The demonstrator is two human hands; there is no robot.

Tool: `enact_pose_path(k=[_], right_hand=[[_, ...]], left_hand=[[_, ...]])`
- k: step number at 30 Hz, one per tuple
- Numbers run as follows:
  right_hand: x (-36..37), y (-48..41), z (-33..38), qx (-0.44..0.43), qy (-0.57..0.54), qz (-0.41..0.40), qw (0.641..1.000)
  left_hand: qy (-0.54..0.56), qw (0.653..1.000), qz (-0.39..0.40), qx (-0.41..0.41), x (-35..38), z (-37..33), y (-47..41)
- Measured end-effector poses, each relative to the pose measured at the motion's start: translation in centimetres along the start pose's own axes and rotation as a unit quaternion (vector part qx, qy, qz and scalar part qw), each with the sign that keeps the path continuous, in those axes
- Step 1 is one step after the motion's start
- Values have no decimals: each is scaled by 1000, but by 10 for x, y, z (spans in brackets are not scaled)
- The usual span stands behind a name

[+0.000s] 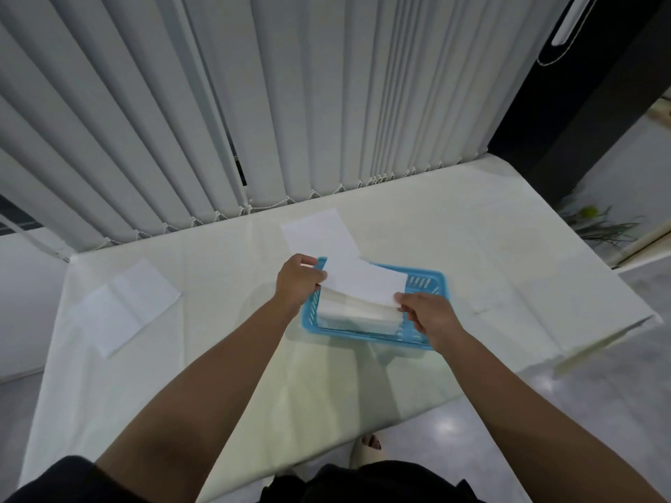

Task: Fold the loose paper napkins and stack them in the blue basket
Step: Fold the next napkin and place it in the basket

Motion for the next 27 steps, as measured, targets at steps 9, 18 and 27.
enact_pose_path(k=[9,18,27], right_hand=[[-6,-4,-11,-35,9,-36,999],[1,-9,-17,-50,11,-66,996],[3,-8,-24,-50,18,-71,996]], left_hand=[[-38,999,-20,-13,1,29,18],[-58,997,-43,3,7,37,23],[-74,996,-34,35,7,39,25]])
Point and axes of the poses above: each hand's wrist, its own y-axis away from the middle knuckle, its own x-axis out of the palm, z = x × y, the point moved 1 cm from there along -y, towards the middle knuckle
